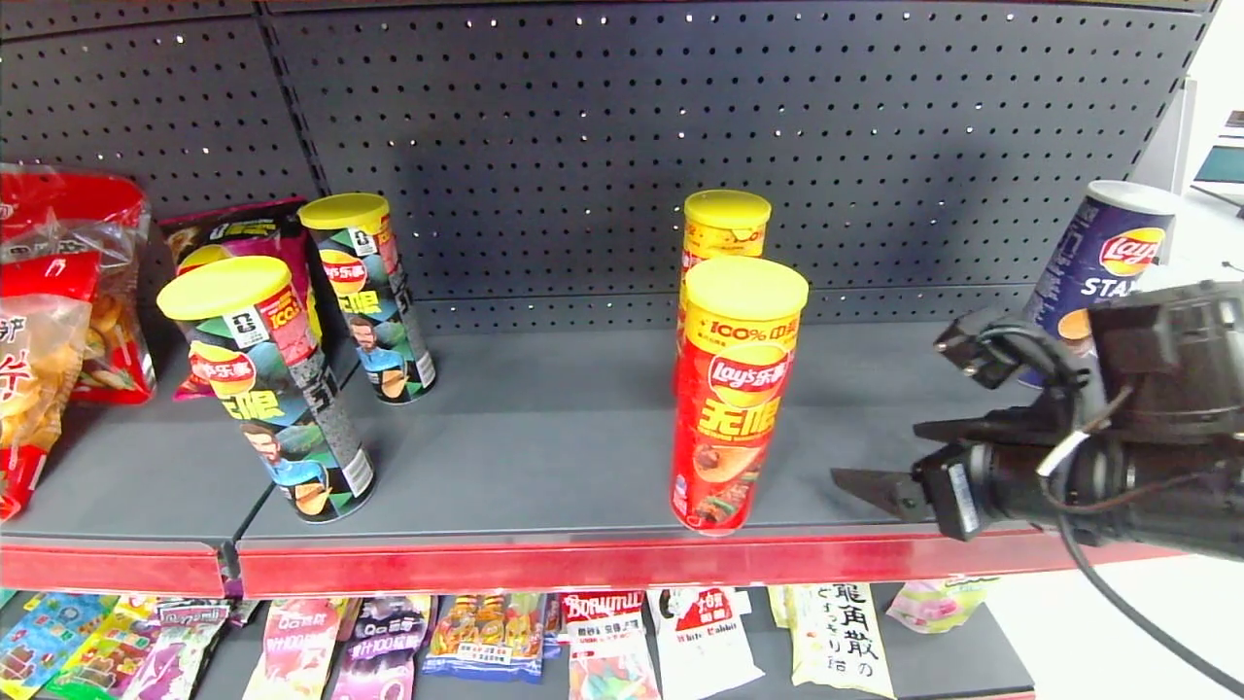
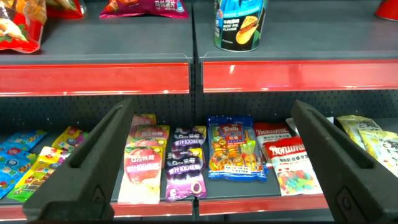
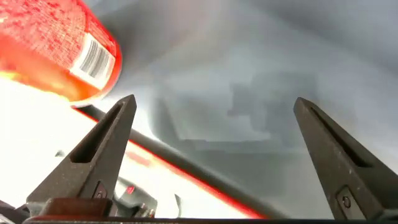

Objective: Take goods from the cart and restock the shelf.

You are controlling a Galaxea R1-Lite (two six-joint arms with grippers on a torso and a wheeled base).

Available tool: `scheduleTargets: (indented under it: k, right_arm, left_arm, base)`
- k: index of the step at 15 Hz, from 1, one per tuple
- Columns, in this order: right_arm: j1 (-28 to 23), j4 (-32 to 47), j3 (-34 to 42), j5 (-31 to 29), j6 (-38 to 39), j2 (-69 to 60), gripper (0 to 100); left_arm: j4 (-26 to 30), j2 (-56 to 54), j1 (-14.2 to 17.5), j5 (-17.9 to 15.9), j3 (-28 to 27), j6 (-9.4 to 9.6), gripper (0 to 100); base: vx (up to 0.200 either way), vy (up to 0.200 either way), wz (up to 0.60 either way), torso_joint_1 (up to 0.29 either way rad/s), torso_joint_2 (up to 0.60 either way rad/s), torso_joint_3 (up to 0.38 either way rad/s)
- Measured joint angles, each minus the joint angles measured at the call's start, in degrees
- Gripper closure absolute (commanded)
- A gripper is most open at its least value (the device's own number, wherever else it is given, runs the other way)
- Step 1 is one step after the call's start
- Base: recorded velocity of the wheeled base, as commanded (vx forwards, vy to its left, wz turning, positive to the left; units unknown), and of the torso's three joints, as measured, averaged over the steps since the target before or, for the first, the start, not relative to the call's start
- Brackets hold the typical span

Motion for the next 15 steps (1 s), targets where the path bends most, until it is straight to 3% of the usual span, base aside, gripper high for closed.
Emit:
scheduleTargets:
  k: [4,7,11,15]
  right_arm:
    - [-11.62,-0.09,9.76,10.89,-5.19,-17.75,0]
    - [-20.54,-0.20,20.37,15.48,-6.62,-36.47,0]
    - [-29.49,0.90,35.06,15.82,-4.44,-60.33,0]
    - [-31.94,4.60,40.69,13.79,5.00,-73.68,0]
  left_arm:
    - [0.00,0.00,0.00,-0.02,0.00,0.02,0]
    - [-0.02,0.00,0.00,-0.02,0.00,0.00,0]
    - [0.00,0.00,0.02,0.00,0.00,0.00,0]
    - [0.00,0.00,0.02,-0.02,0.00,0.04,0]
  base:
    - [0.000,0.000,0.00,0.000,0.00,0.000]
    - [0.000,0.000,0.00,0.000,0.00,0.000]
    - [0.000,0.000,0.00,0.000,0.00,0.000]
    - [0.000,0.000,0.00,0.000,0.00,0.000]
